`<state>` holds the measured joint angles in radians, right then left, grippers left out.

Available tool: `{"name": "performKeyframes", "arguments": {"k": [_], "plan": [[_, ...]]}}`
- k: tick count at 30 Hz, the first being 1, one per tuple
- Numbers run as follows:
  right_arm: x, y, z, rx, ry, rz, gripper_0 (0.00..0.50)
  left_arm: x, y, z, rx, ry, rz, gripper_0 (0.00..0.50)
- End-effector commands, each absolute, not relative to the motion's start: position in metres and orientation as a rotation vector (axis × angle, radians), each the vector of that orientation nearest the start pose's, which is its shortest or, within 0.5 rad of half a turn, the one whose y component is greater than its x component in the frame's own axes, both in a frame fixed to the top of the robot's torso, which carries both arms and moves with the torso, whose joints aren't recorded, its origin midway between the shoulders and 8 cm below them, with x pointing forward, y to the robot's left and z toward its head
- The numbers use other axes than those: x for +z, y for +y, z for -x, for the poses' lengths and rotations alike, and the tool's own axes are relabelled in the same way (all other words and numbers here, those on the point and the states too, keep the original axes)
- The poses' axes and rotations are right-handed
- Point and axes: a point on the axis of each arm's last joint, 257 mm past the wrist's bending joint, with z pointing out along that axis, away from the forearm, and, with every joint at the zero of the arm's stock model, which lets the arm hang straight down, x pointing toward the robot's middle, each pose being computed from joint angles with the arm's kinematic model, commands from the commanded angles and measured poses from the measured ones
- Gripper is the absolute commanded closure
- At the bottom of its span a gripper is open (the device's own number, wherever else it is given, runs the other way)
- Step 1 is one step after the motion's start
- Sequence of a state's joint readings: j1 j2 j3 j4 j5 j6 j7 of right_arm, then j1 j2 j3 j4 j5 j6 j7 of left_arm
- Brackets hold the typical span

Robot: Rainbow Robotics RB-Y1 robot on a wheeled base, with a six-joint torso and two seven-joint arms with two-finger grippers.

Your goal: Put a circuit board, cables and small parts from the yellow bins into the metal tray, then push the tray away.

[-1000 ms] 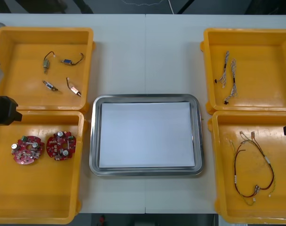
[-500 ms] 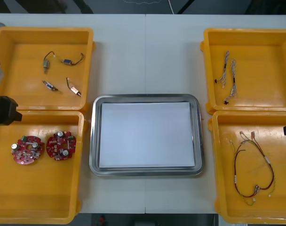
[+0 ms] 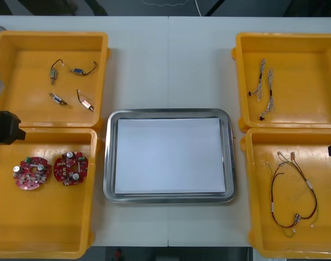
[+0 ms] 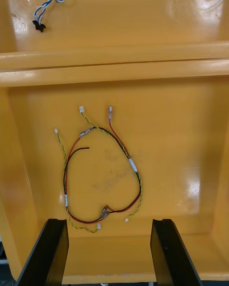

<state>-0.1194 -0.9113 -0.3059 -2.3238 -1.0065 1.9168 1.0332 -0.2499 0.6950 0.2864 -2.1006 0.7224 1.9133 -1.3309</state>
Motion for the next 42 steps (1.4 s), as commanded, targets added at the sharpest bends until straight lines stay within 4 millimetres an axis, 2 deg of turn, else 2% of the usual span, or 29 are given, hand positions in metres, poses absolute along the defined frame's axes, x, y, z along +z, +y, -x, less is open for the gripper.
{"name": "performKeyframes", "arguments": {"k": [1, 15, 18, 19, 22, 23, 30, 36, 42], "plan": [[-0.135, -0.369, -0.344, -0.057, 2.679, -0.067, 0.0, -0.156, 0.39, -0.397, 0.098, 2.639, 0.022, 0.0], [-0.135, -0.369, -0.344, -0.057, 2.679, -0.067, 0.0, -0.156, 0.39, -0.397, 0.098, 2.639, 0.022, 0.0], [-0.141, -0.369, -0.342, -0.043, 2.693, -0.082, 0.0, -0.156, 0.39, -0.397, 0.098, 2.639, 0.022, 0.0], [-0.142, -0.368, -0.341, -0.032, 2.693, -0.089, 0.0, -0.186, 0.386, -0.384, 0.066, 2.714, 0.034, 0.0], [-0.141, -0.37, -0.342, -0.041, 2.688, -0.087, 0.0, -0.185, 0.387, -0.385, 0.066, 2.712, 0.033, 0.0], [-0.143, -0.372, -0.341, -0.055, 2.691, -0.083, 0.0, -0.193, 0.385, -0.382, 0.049, 2.733, 0.039, 0.0], [-0.156, -0.386, -0.331, -0.111, 2.719, -0.079, 0.0, -0.201, 0.384, -0.378, 0.066, 2.76, 0.019, 0.0], [-0.165, -0.392, -0.336, -0.149, 2.686, 0.083, 0.0, -0.219, 0.378, -0.37, 0.088, 2.802, -0.013, 0.0], [-0.192, -0.398, -0.339, -0.102, 2.694, 0.176, 0.0, -0.232, 0.373, -0.374, 0.104, 2.785, -0.04, 0.0]]}}
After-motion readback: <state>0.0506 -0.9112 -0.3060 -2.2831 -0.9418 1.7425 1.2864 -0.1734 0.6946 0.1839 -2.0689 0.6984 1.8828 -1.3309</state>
